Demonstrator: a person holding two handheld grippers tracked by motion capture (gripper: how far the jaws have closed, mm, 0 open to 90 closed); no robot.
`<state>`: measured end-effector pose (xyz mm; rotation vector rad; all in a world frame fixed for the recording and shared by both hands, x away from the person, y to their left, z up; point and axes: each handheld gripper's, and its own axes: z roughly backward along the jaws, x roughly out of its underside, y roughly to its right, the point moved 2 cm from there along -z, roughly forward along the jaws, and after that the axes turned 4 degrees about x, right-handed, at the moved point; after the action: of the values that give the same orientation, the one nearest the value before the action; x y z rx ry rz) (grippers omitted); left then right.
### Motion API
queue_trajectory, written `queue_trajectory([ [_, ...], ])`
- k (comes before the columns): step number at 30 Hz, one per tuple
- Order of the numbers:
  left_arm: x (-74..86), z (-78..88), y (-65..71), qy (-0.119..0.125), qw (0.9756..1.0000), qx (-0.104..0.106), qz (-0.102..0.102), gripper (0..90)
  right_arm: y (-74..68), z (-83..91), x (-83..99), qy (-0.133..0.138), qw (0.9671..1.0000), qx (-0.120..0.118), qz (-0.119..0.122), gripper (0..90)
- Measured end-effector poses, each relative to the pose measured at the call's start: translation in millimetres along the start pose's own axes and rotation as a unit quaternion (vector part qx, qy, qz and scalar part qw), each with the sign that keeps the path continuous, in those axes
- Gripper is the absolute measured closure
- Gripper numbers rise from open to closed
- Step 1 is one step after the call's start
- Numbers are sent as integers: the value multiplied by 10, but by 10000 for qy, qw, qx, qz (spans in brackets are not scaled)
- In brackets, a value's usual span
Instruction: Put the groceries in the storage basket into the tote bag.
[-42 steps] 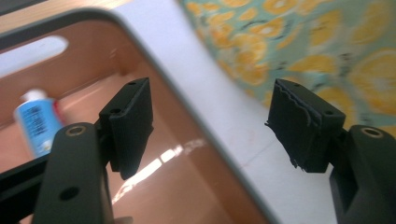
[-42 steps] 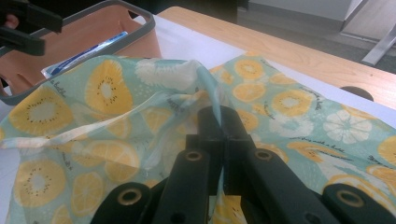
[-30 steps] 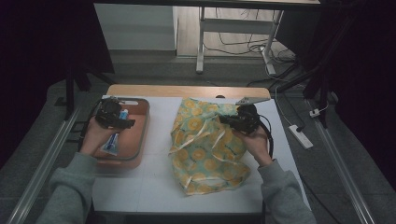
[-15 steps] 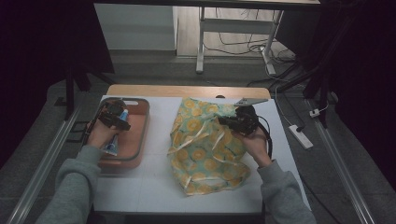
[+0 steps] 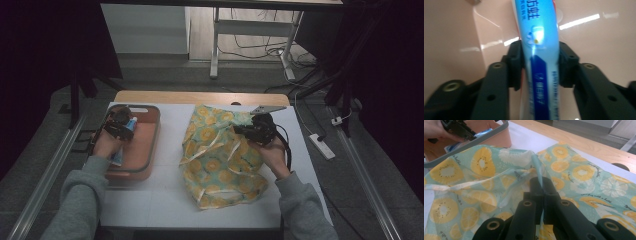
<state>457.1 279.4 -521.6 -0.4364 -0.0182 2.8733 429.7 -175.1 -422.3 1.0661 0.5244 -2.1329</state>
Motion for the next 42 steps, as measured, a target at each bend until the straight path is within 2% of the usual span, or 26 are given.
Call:
queue_trajectory([
  [1, 9, -7, -21, -1, 10000, 48, 21, 715, -1, -4, 2, -6, 10000, 1, 5, 893],
  [3, 25, -1, -84, 87, 9994, 283, 172, 726, -2, -7, 5, -18, 10000, 4, 6, 893],
  [6, 29, 14, -78, 140, 9988, 455, 139, 731, -1, 3, 1, -4, 10000, 15, 8, 893],
  [9, 32, 52, -87, 325, 9963, 773, 181, 737, 9, 17, -3, 28, 10000, 28, -7, 893],
  [12, 43, 122, -101, 527, 9944, 905, 152, 739, 27, 21, 0, 43, 10000, 39, -20, 893],
  [15, 68, 223, -104, 711, 9913, 1104, 117, 741, 34, 20, 1, 40, 10000, 45, -24, 893],
  [19, 113, 418, -68, 988, 9872, 1249, -53, 743, 23, 20, -2, 45, 10000, 47, -9, 892],
  [21, 132, 526, -42, 1120, 9848, 1319, -130, 744, 17, 20, -4, 41, 10000, 54, -14, 892],
  [24, 153, 667, -11, 1285, 9798, 1514, -251, 747, 19, 18, -5, 45, 10000, 60, -17, 892],
  [31, 179, 956, 72, 1632, 9696, 1764, -463, 751, 35, 12, -1, 37, 10000, 87, -30, 892],
  [37, 198, 1118, 176, 1759, 9646, 1847, -670, 752, 51, 1, 4, 30, 9999, 90, -44, 892],
  [39, 215, 1177, 235, 1780, 9614, 1951, -773, 752, 54, 0, 3, 38, 9999, 89, -55, 892],
  [42, 268, 1293, 379, 1824, 9552, 2104, -1006, 751, 62, -1, 2, 58, 9999, 107, -80, 892],
])
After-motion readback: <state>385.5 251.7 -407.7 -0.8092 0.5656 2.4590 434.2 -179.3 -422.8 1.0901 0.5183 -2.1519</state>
